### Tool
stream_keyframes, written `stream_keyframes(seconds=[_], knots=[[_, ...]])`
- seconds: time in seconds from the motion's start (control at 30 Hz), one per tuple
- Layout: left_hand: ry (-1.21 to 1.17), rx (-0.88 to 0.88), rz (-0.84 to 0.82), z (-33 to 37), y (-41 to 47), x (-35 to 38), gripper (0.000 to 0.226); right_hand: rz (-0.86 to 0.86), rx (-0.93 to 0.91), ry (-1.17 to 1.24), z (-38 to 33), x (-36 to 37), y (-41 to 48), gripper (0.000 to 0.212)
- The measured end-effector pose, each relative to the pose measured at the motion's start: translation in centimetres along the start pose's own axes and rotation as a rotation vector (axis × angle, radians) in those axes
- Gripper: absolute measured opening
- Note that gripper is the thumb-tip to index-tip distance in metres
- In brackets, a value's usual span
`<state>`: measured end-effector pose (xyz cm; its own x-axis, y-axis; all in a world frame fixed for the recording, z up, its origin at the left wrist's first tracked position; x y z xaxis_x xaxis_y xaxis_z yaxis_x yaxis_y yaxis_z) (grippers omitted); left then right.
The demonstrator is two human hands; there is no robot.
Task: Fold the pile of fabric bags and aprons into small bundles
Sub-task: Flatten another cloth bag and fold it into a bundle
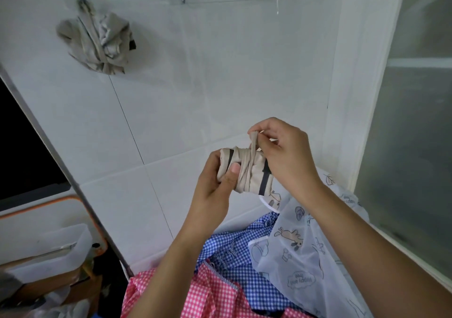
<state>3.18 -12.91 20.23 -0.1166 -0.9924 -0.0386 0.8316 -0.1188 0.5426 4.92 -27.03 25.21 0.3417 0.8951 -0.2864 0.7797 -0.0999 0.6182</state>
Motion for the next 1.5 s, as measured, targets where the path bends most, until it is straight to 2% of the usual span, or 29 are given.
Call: stream_keyframes(seconds=[0.13,0.23,0.3,0.33,0.47,0.53,0.63,0.73,0.87,1.0,1.1,1.2,1.5], knots=[[-0.021,-0.006,0.098,1.3,1.4,0.2,0.036,-0.039,-0.148,-0.117,-2.2,0.0,0.9,0.016],[0.008,-0.060,0.130,1.7,2.4,0.2,0.040,-0.227,-0.312,-0.343,-4.0,0.9,1.9,0.020],[0.011,-0.093,0.154,1.9,2.9,0.0,0.035,-0.372,-0.329,-0.376,-4.3,1.2,2.5,0.026],[-0.012,-0.098,0.145,2.0,3.2,0.1,0.031,-0.383,-0.319,-0.355,-4.3,1.0,2.8,0.027],[-0.028,-0.011,0.130,4.2,4.4,0.6,0.025,-0.156,-0.133,-0.049,-3.7,-1.1,5.1,0.014],[-0.004,0.087,0.166,5.5,4.6,0.6,0.027,-0.087,-0.061,0.037,-3.5,-1.4,6.4,0.026],[0.068,0.195,0.180,7.3,4.3,0.2,0.031,-0.162,-0.048,0.112,-4.4,-0.8,7.3,0.032],[0.091,0.230,0.186,8.1,4.5,-1.2,0.031,-0.209,-0.058,0.174,-5.6,-0.1,7.7,0.029],[0.106,0.244,0.281,9.1,6.2,-2.5,0.029,-0.240,-0.090,0.251,-7.5,0.5,8.4,0.029],[0.013,0.174,0.309,9.9,9.9,-3.9,0.032,-0.150,-0.199,0.206,-9.7,0.4,9.9,0.014],[-0.205,0.071,0.326,9.2,12.8,-4.7,0.031,-0.064,-0.188,0.243,-10.1,0.9,12.6,0.019],[-0.344,0.008,0.386,8.4,15.2,-4.9,0.030,-0.001,-0.185,0.169,-10.4,2.0,16.0,0.022],[-0.420,0.004,0.428,8.6,20.4,-6.2,0.024,0.161,-0.239,-0.164,-12.2,3.8,22.2,0.018]])
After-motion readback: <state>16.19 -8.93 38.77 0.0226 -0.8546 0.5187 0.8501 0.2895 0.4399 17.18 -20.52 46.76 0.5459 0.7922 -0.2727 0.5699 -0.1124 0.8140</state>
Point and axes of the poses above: each hand's wrist, its own y-axis towards the middle knuckle, its own x-axis out of the palm, z = x × y, the point moved 7 cm from there along y, towards the middle knuckle, and after that the axes turned 6 degrees about -y, right-handed, at the moved point
